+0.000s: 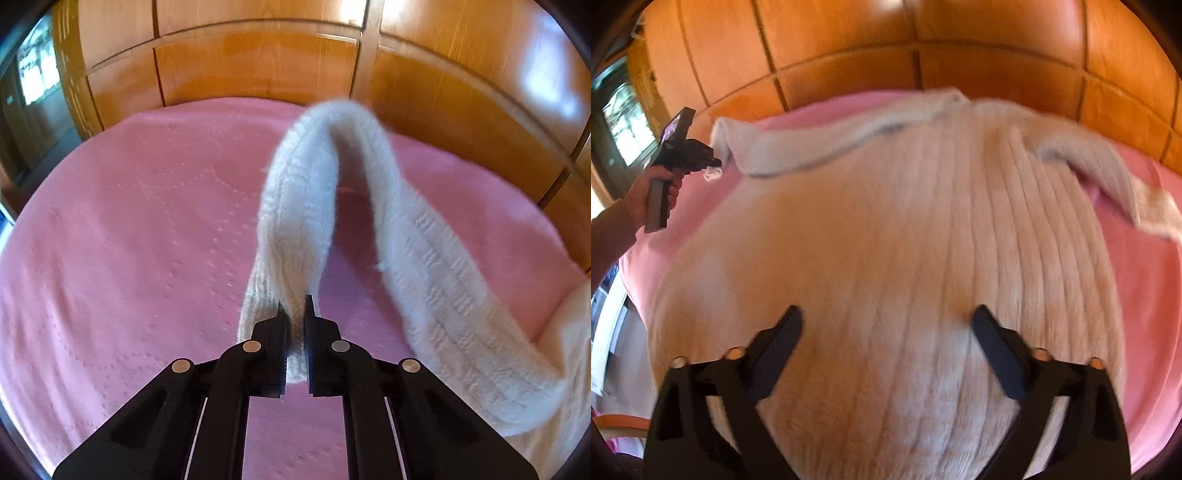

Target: Fold small clothes

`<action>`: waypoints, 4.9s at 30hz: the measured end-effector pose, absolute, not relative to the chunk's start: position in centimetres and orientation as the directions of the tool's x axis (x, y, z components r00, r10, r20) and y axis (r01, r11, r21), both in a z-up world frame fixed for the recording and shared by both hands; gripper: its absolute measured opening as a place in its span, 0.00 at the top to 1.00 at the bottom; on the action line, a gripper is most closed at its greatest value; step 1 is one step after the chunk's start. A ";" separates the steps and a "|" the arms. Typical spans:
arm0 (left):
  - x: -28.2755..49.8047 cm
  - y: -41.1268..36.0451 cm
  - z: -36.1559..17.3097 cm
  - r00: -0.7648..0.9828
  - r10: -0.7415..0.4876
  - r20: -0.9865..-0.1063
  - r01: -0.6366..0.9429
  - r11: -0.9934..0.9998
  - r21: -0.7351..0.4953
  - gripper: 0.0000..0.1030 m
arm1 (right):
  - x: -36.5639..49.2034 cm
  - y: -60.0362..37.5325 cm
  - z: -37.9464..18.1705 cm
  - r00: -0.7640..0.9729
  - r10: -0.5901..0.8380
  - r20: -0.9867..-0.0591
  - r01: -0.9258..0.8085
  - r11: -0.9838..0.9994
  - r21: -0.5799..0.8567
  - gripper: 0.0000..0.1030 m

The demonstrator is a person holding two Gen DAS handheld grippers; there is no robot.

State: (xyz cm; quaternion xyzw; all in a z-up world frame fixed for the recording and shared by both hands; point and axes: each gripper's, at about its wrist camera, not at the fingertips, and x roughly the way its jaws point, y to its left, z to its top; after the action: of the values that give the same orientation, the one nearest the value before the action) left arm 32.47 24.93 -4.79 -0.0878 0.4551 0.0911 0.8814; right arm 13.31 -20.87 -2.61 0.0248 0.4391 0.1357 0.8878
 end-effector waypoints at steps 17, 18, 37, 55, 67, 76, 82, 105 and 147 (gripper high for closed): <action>16.6 35.9 9.2 0.708 0.013 -0.706 -0.261 0.934 -0.245 0.95 | 31.1 -9.6 -4.3 0.354 0.409 -0.841 -0.506 0.840 0.195 0.80; 15.9 36.3 9.8 0.714 0.008 -0.700 -0.258 0.932 -0.253 0.95 | 32.0 -9.4 -4.3 0.355 0.422 -0.834 -0.503 0.838 0.210 0.81; 19.7 49.5 -1.2 0.376 0.186 -0.908 -0.686 0.714 -0.138 0.72 | 36.9 -11.4 -0.9 0.594 0.323 -0.737 -0.360 0.926 0.116 0.31; 19.0 47.2 -6.6 0.362 0.306 -0.881 -0.684 0.729 -0.028 0.51 | 20.9 -17.9 -4.0 0.557 0.220 -0.801 -0.155 0.975 0.159 0.11; 17.8 28.9 0.7 0.712 0.151 -0.686 -0.316 0.941 -0.121 0.38 | 17.4 -22.2 -2.9 0.591 0.226 -0.774 -0.081 0.972 0.222 0.09; 17.7 6.8 -0.1 0.693 -0.303 -0.654 0.218 0.953 -0.210 0.38 | 13.2 -39.7 -1.1 0.689 -0.019 -0.725 0.341 0.891 0.300 0.31; 18.5 -2.9 -3.3 0.617 -0.357 -0.701 0.329 0.926 -0.183 0.38 | 12.9 -48.6 -1.7 0.622 -0.277 -0.732 0.513 0.851 0.114 0.43; 21.2 -4.6 -8.6 0.560 -0.349 -0.751 0.334 0.925 -0.181 0.11 | 27.6 -57.0 -7.7 0.491 -0.501 -0.712 0.223 0.863 -0.453 0.91; 21.1 -4.1 -8.6 0.560 -0.388 -0.732 0.339 0.913 -0.226 0.11 | 21.3 -66.9 -1.2 0.560 -0.118 -0.820 0.559 0.784 0.269 0.81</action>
State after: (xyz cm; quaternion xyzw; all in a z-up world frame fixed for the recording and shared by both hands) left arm 21.11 -4.05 -8.60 -0.0295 0.4216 -0.2059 0.8826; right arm 21.29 -66.92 -1.19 0.2599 0.4241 -0.2005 0.8440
